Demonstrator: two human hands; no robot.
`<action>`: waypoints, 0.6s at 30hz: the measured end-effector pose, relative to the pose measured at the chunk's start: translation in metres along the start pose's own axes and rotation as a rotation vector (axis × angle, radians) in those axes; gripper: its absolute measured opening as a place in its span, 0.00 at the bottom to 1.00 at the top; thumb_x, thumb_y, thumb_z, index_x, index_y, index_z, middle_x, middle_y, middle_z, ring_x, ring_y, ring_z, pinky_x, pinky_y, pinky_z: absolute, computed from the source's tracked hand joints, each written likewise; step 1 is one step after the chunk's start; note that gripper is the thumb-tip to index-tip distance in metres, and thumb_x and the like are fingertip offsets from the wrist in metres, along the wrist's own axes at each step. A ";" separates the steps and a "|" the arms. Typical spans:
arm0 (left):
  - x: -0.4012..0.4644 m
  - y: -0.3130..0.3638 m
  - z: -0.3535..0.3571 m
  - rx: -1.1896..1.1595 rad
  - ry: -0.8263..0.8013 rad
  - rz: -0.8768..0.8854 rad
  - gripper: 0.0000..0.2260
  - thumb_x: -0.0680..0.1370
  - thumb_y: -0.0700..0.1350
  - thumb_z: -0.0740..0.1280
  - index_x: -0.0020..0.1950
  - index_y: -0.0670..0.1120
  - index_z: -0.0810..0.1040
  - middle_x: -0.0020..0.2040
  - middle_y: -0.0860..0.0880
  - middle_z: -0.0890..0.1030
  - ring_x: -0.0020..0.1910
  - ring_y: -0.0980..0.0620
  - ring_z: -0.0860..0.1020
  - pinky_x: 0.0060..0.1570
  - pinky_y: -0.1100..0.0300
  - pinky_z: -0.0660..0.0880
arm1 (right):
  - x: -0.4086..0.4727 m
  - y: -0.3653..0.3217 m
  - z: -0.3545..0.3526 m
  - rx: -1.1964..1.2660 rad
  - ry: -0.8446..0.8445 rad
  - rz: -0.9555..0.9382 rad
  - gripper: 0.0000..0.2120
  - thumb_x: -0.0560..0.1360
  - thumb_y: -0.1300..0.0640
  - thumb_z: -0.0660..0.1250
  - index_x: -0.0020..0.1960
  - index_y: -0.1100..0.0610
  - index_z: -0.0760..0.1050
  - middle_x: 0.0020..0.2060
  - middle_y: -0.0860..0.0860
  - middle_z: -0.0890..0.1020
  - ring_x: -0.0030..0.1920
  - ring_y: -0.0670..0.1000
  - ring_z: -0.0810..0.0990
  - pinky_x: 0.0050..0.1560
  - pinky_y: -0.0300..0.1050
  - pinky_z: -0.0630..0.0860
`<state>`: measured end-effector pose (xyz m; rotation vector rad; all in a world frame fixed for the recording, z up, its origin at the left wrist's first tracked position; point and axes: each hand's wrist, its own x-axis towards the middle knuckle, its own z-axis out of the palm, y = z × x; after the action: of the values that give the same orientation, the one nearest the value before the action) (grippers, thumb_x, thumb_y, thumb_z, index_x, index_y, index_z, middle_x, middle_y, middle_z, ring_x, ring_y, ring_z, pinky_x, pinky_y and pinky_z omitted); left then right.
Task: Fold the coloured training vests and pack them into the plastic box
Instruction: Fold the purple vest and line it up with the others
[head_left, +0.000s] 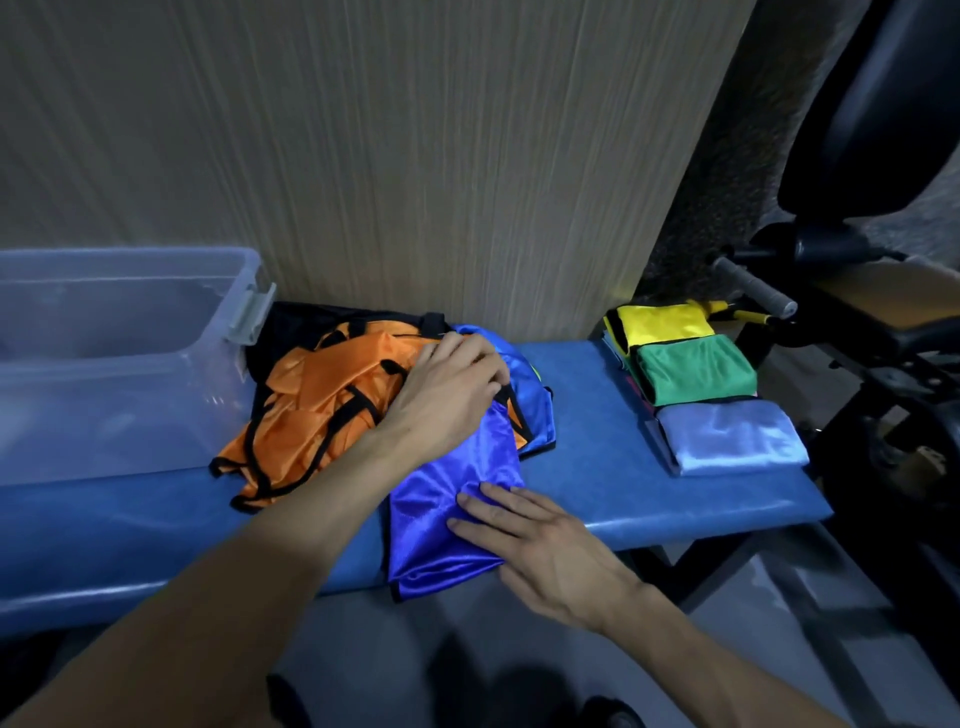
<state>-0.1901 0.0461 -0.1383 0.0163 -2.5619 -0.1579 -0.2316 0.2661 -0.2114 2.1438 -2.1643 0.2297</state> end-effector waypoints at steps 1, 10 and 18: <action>-0.006 0.005 -0.009 -0.102 -0.038 0.026 0.04 0.81 0.45 0.64 0.52 0.51 0.78 0.52 0.56 0.76 0.53 0.52 0.74 0.56 0.51 0.72 | 0.000 0.001 0.000 0.010 -0.001 -0.002 0.30 0.77 0.51 0.58 0.79 0.46 0.64 0.79 0.46 0.66 0.78 0.51 0.64 0.78 0.47 0.60; -0.089 0.030 -0.041 -0.013 -0.617 0.088 0.29 0.68 0.77 0.64 0.57 0.57 0.72 0.54 0.60 0.72 0.53 0.57 0.68 0.56 0.60 0.68 | -0.003 0.000 -0.003 0.303 0.100 0.071 0.23 0.76 0.56 0.59 0.70 0.51 0.76 0.72 0.49 0.75 0.75 0.47 0.69 0.77 0.46 0.64; -0.118 0.044 -0.040 0.083 -0.347 -0.094 0.20 0.70 0.48 0.67 0.62 0.49 0.75 0.53 0.52 0.80 0.52 0.47 0.79 0.50 0.53 0.78 | 0.012 -0.007 -0.043 0.687 0.283 0.402 0.13 0.79 0.64 0.66 0.55 0.50 0.84 0.39 0.37 0.84 0.40 0.38 0.81 0.46 0.34 0.74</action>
<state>-0.0684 0.0911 -0.1638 0.1535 -2.9144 -0.0958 -0.2267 0.2613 -0.1670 1.7113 -2.5448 1.3867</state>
